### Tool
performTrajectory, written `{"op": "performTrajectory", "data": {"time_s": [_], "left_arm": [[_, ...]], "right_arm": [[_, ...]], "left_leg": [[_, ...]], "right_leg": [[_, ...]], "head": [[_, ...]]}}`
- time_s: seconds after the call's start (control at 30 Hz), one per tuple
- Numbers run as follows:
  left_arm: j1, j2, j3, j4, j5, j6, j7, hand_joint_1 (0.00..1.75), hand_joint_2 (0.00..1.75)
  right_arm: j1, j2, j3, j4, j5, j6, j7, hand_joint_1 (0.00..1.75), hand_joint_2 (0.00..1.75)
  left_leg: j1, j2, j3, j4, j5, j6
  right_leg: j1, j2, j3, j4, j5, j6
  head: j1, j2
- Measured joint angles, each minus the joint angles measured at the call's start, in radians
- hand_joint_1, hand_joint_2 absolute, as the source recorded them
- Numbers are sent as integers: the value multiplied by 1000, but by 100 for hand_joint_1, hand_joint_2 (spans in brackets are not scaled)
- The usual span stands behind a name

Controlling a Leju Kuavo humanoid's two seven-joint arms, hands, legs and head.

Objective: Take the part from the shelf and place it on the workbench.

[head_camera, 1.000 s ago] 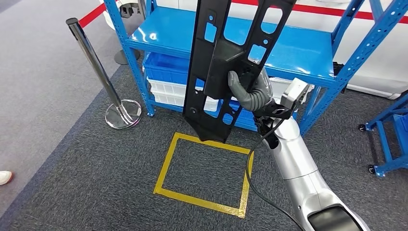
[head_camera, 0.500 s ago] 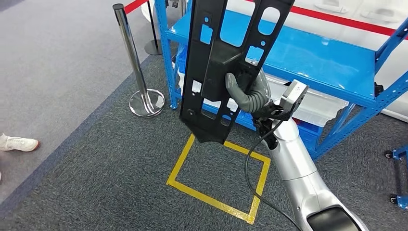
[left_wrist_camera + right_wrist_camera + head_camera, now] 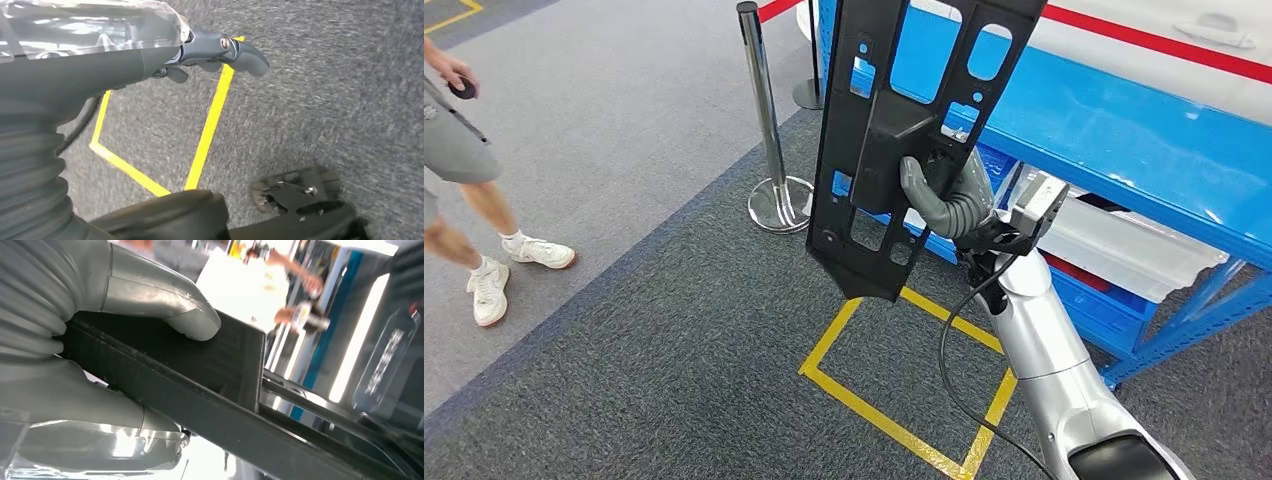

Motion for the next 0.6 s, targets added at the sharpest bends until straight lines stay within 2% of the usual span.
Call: {"op": "performTrajectory", "data": {"time_s": [0.03, 0.07, 0.1, 0.13, 0.17, 0.2, 0.23, 0.27, 0.3, 0.37, 0.4, 0.43, 0.5, 0.53, 0.57, 0.6], "left_arm": [[-1, 0, 0, 0, 0, 0, -1, 0, 175], [-1, 0, 0, 0, 0, 0, -2, 0, 175], [-2, 0, 0, 0, 0, 0, -3, 0, 175], [-1, 0, -1, 0, -1, 0, -2, 0, 175], [0, 0, -1, 0, -1, 0, 0, 0, 175], [3, 1, -1, 0, -2, 0, 2, 0, 175], [4, 1, -1, 0, -2, 0, 4, 0, 175], [6, 1, -1, 0, -2, 0, 6, 0, 175], [8, 2, -1, 0, -3, 0, 6, 0, 175], [13, 2, -1, 0, -6, 0, 7, 0, 175], [16, 2, -2, 0, -8, 0, 7, 0, 175], [17, 2, -2, 0, -9, 0, 7, 0, 175], [15, 1, -4, 0, -10, 0, 7, 0, 175], [14, 1, -4, 0, -11, 0, 7, 0, 175], [14, 1, -4, 0, -12, 0, 7, 0, 175], [14, 1, -4, 0, -13, 0, 7, 0, 175]], "right_arm": [[2, -1, 0, 0, 0, 0, -1, 175, 175], [4, -1, 0, 0, 0, 0, -1, 175, 175], [6, -1, 0, 1, 0, 0, -1, 175, 175], [8, -1, 0, 3, 0, 0, -2, 175, 175], [8, -1, 0, 4, 1, -1, -2, 175, 175], [8, -1, 0, 5, 1, -1, -4, 175, 175], [7, -1, 0, 7, 1, -2, -5, 175, 175], [6, -1, 0, 8, 1, -2, -6, 175, 175], [5, -1, 1, 10, 2, -3, -7, 175, 175], [5, 0, 2, 14, 6, -6, -8, 175, 175], [5, 1, 2, 15, 8, -7, -9, 175, 175], [5, 2, 2, 15, 9, -8, -11, 175, 175], [9, 2, 2, 17, 10, -10, -14, 175, 175], [13, 2, 2, 19, 11, -11, -15, 175, 175], [19, 2, 2, 22, 12, -12, -16, 175, 175], [25, 2, 2, 25, 14, -13, -16, 175, 175]], "left_leg": [[2, 15, -29, 67, -29, -4], [5, 22, -49, 115, -44, -6], [6, 26, -52, 129, -42, -8], [7, 30, -35, 102, -23, -8], [7, 38, -1, 43, 7, -7], [5, 57, 38, -29, 32, -4], [0, 74, 71, -91, 50, 3], [-5, 88, 90, -130, 58, 10], [-9, 93, 95, -147, 58, 17], [-11, 73, 92, -153, 63, 32], [-9, 63, 92, -158, 67, 38], [-7, 53, 93, -163, 71, 44], [-5, 35, 93, -168, 77, 53], [-5, 25, 93, -168, 78, 55], [-5, 13, 92, -167, 79, 56], [-4, 0, 91, -165, 79, 57]], "right_leg": [[2, -15, 0, 0, 0, -1], [4, -29, 0, 1, -1, -2], [6, -43, 0, 1, -2, -2], [6, -56, 0, 2, -3, -2], [7, -67, 1, 3, -4, -1], [8, -77, 2, 3, -6, 2], [11, -86, 2, 5, -8, 5], [13, -94, 2, 6, -8, 9], [15, -103, 1, 6, -9, 14], [16, -120, 0, 6, -10, 23], [13, -113, -1, 12, -17, 28], [11, -94, -10, 33, -34, 32], [7, -39, -54, 133, -93, 35], [7, -23, -84, 199, -124, 36], [6, -15, -109, 252, -141, 36], [5, -12, -121, 276, -140, 37]], "head": [[0, 0], [0, 0], [0, 0], [0, 0], [0, 0], [0, 0], [0, 0], [0, 0], [0, 0], [0, 0], [0, 0], [0, 0], [0, 0], [0, 0], [0, 0], [0, 0]]}}
